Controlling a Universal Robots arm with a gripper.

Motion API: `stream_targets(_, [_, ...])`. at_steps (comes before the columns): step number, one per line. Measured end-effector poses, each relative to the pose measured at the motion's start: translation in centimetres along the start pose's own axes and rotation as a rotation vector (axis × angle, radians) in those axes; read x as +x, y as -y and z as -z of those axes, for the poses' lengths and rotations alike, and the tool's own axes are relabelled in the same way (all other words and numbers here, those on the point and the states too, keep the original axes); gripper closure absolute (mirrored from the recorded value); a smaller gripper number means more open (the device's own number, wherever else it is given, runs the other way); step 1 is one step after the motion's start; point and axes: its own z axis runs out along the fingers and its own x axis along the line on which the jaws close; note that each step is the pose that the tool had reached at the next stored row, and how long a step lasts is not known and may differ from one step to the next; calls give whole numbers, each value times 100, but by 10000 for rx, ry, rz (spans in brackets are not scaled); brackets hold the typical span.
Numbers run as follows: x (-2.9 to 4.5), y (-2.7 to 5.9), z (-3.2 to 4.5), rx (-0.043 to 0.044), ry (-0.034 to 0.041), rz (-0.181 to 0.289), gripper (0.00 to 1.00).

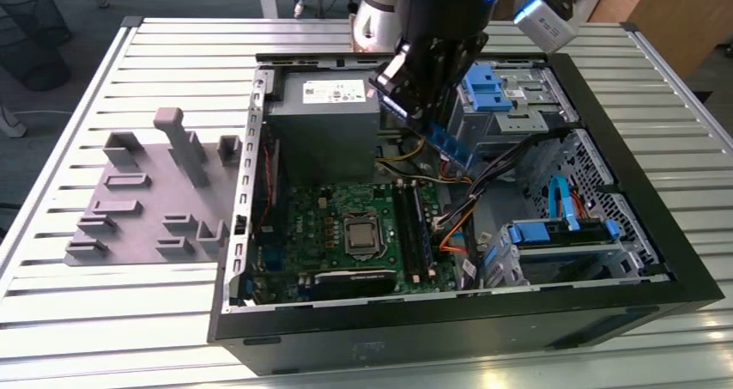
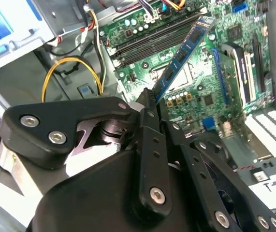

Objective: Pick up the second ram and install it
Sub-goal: 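Insert the second ram into the second slot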

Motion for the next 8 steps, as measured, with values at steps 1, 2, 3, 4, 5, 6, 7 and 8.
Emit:
stream_targets(1, [0,0,-1,3,1,-191,86])
stream_targets(2, [0,0,-2,6,0,-371,86])
stream_targets(3, [0,0,-2,9,0,-550,86])
stream_targets(4, [0,0,-3,11,0,-736,86])
stream_targets(5, [0,0,-4,14,0,-915,86])
stream_targets(6, [0,0,-5,17,0,-1096,86])
stream_targets(7, [0,0,-6,20,0,-1286,86])
stream_targets(8, [0,0,-7,23,0,-1465,86])
